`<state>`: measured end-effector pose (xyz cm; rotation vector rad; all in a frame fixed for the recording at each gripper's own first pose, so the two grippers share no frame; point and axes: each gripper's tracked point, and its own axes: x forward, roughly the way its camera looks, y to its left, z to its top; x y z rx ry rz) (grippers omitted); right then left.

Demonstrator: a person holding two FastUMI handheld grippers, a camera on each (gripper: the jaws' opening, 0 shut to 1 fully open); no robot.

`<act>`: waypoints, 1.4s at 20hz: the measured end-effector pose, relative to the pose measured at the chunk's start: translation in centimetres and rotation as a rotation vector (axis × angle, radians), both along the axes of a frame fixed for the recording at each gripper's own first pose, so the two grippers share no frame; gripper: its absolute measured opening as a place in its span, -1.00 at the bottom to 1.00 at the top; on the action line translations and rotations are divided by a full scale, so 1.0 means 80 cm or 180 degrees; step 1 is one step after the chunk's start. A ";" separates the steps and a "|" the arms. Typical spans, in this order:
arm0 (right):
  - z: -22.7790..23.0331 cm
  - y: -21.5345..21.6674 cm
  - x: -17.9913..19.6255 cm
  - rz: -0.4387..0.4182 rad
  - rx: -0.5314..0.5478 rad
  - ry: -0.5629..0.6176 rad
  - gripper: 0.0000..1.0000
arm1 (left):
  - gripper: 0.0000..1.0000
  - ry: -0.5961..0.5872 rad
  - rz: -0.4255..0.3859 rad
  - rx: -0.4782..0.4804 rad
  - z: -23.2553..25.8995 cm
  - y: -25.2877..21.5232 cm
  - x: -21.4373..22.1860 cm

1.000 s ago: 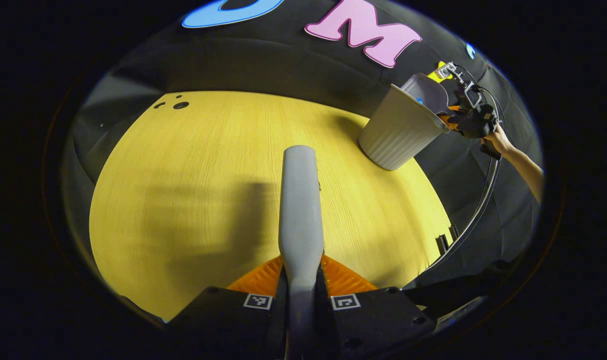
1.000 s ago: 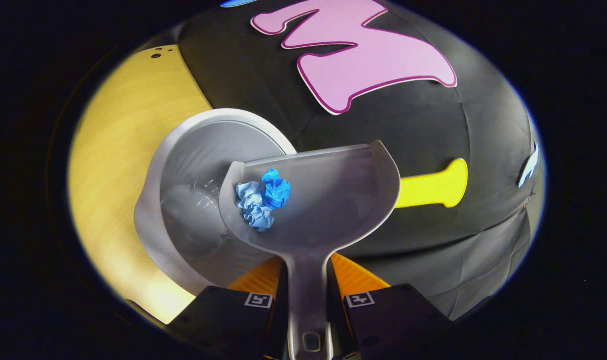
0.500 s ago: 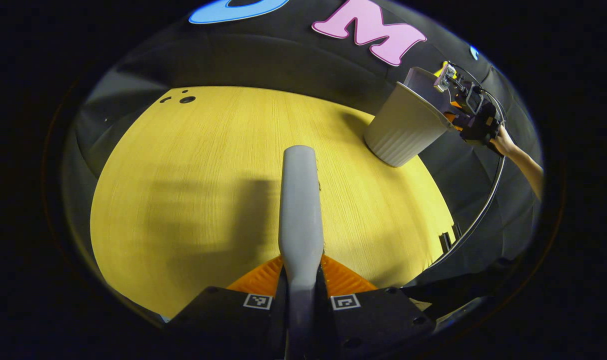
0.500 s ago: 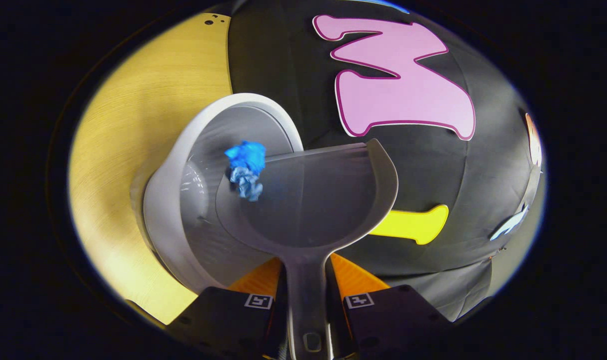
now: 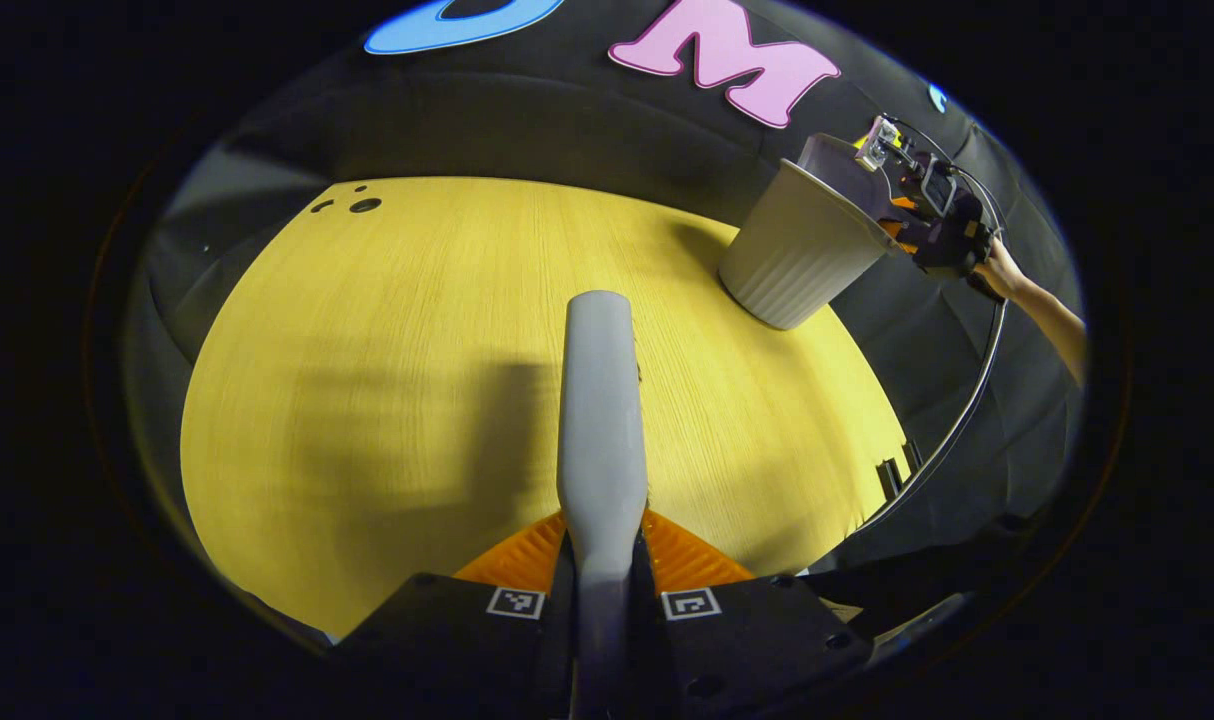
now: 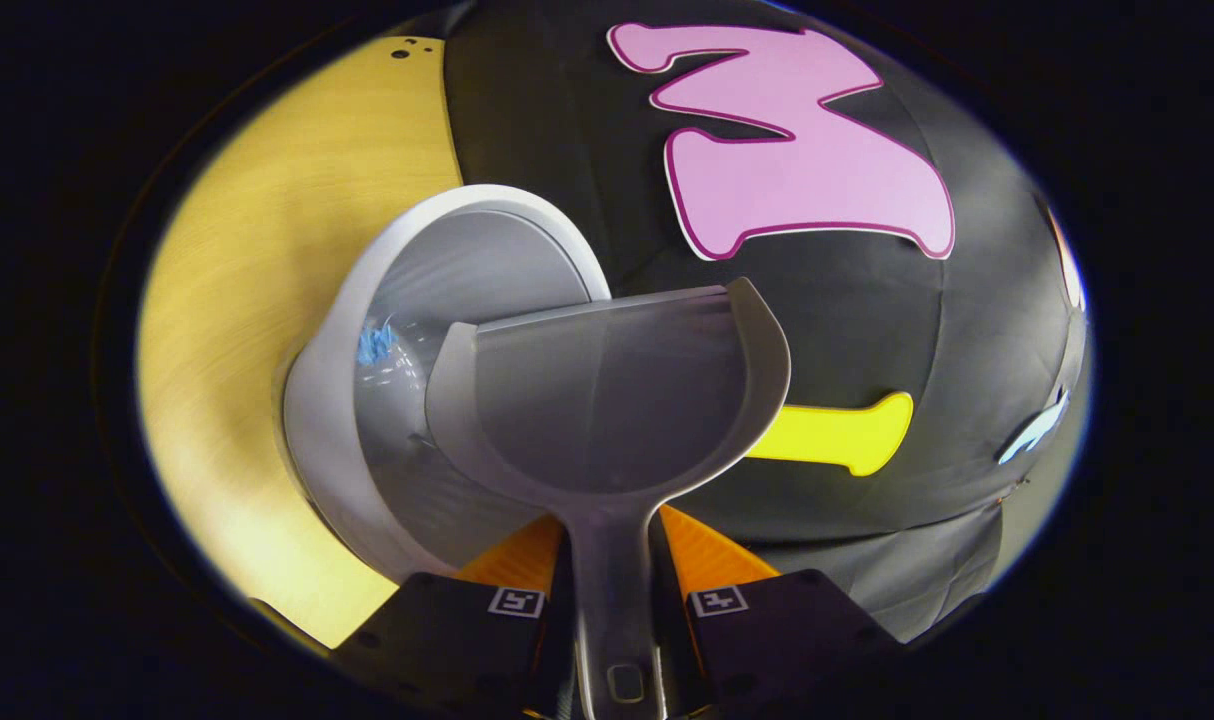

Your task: Pick up the small broom and dustpan from the desktop, sweep the trash into the dustpan with the broom, and then empty the trash into the garbage bin.

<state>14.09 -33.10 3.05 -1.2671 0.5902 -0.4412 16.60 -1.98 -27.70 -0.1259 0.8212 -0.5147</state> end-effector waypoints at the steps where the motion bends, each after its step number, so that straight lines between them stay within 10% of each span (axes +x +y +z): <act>1: -0.001 0.000 -0.001 -0.0037 0.0087 -0.0016 -0.24 | -0.43 0.0007 0.0028 0.0000 -0.001 0.002 -0.001; 18: 0.098 0.053 -0.032 -0.0225 0.2526 -0.1419 -0.24 | -0.50 -0.0348 0.0433 0.0061 0.079 0.046 0.013; 28: 0.087 0.108 -0.016 0.0273 0.3891 -0.1322 -0.24 | -0.43 -0.0432 0.0560 0.0033 0.064 0.050 -0.001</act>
